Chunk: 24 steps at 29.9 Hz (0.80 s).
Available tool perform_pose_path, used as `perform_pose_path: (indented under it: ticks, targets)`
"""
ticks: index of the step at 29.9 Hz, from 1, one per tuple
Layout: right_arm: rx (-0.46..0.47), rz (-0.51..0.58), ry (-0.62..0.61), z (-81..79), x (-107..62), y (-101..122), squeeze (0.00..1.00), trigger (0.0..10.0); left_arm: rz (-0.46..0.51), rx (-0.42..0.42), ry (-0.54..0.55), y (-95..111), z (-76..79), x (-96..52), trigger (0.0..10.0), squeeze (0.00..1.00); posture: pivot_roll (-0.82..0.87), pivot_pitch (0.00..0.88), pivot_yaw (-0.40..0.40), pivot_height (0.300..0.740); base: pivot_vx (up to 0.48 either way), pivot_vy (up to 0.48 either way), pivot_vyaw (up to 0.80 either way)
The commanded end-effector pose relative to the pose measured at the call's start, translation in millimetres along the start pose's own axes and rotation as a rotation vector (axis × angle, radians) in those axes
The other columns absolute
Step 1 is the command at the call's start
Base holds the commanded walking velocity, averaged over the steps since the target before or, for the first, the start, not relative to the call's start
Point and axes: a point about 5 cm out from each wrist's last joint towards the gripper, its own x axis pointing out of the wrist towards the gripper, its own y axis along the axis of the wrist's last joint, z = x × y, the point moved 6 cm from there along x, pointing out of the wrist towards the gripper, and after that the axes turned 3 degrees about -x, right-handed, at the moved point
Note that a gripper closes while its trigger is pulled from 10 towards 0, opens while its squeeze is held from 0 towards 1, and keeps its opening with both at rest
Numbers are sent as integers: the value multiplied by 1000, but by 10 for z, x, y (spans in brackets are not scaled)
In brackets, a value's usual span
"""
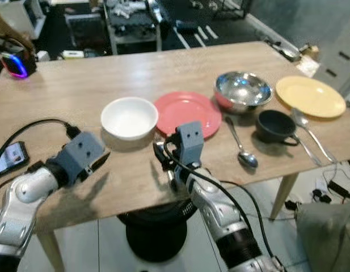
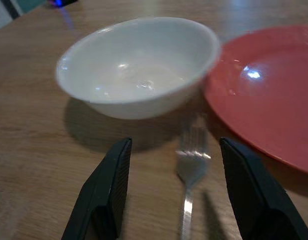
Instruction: Setting the table
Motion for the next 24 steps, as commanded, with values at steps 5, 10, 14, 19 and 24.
perform_pose_path:
  ticks: [5, 10, 14, 19, 24]
  targets:
    - [-103, -30, 28, -27, -61, 15, 0, 10000, 5, -79, 7, 77, 181, 46, 10000, 0, 120, 146, 23, 740, 0, 0, 0]
    - [-182, -74, -22, 61, -159, -92, 0, 10000, -27, -151, 44, 77, 276, 152, 10000, 0, 103, 142, 28, 740, 0, 0, 0]
    - [-194, -130, -77, 161, -233, -229, 0, 10000, -17, -184, 36, 117, 321, 165, 10000, 0, 97, 142, 28, 740, 0, 0, 0]
    - [-127, -194, -67, 172, -355, -340, 0, 10000, -25, -200, 42, 126, 330, 159, 10000, 0, 90, 144, 26, 740, 0, 0, 0]
    - [-127, -232, -63, 163, -395, -419, 0, 10000, -41, -208, 50, 108, 352, 171, 10000, 0, 85, 147, 22, 740, 0, 0, 0]
